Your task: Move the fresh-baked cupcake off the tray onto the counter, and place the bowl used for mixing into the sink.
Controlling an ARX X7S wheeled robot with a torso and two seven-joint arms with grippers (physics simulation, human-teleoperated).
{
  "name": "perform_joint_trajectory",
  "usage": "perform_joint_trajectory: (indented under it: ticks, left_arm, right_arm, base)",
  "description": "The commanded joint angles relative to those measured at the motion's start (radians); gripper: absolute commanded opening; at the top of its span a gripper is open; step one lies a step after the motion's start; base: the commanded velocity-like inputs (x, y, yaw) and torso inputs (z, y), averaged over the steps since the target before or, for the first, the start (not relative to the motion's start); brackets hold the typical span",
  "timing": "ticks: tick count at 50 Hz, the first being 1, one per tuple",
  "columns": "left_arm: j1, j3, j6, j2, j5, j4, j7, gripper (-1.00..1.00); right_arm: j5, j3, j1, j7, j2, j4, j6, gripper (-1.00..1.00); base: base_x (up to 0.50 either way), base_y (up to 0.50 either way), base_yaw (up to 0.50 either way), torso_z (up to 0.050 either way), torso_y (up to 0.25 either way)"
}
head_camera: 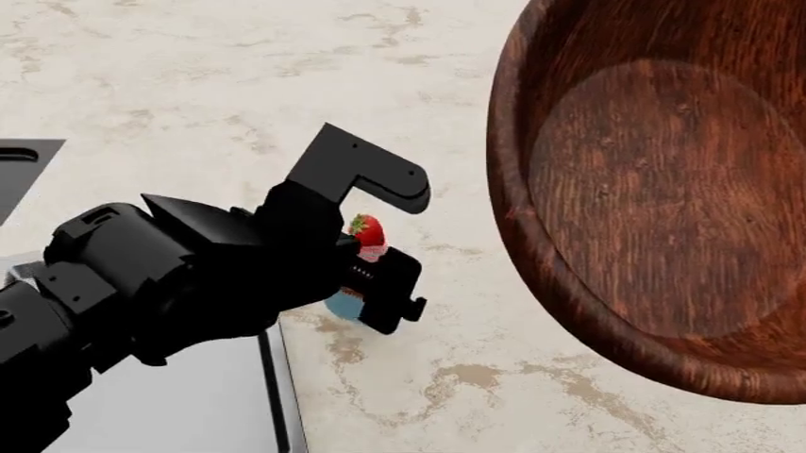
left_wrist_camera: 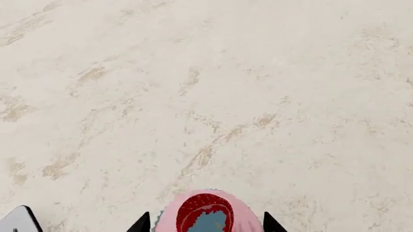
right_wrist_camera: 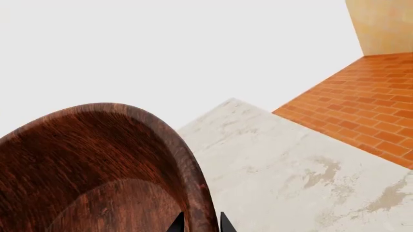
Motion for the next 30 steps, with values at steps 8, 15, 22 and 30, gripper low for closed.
perform_joint_trajectory:
  ticks: [8,15,22,30]
  left_arm:
    - [-0.074,0.043,0.073,0.000,-0.161,0.052,-0.034,1.00]
    - [-0.300,-0.017,0.125,-0.052,-0.240,0.195,-0.100,1.00]
    - [-0.435,-0.097,0.132,-0.195,-0.265,0.469,-0.270,1.00]
    - [-0.554,-0.172,0.141,-0.273,-0.288,0.550,-0.355,1.00]
  right_arm:
    - [0.007,-0.016,0.024,-0.008,0.016,0.009,-0.012,-1.00]
    - [0.038,-0.018,0.022,0.017,0.021,-0.009,-0.019,-1.00]
    - [0.040,-0.013,0.019,0.009,0.019,-0.011,-0.025,-1.00]
    - [0.058,0.006,0.005,0.010,0.026,-0.024,-0.029,-1.00]
  base:
    - [0.00,0.00,0.00,0.000,0.000]
    - [0.00,0.00,0.00,0.000,0.000]
    - [0.00,0.00,0.00,0.000,0.000]
    - [0.00,0.00,0.00,0.000,0.000]
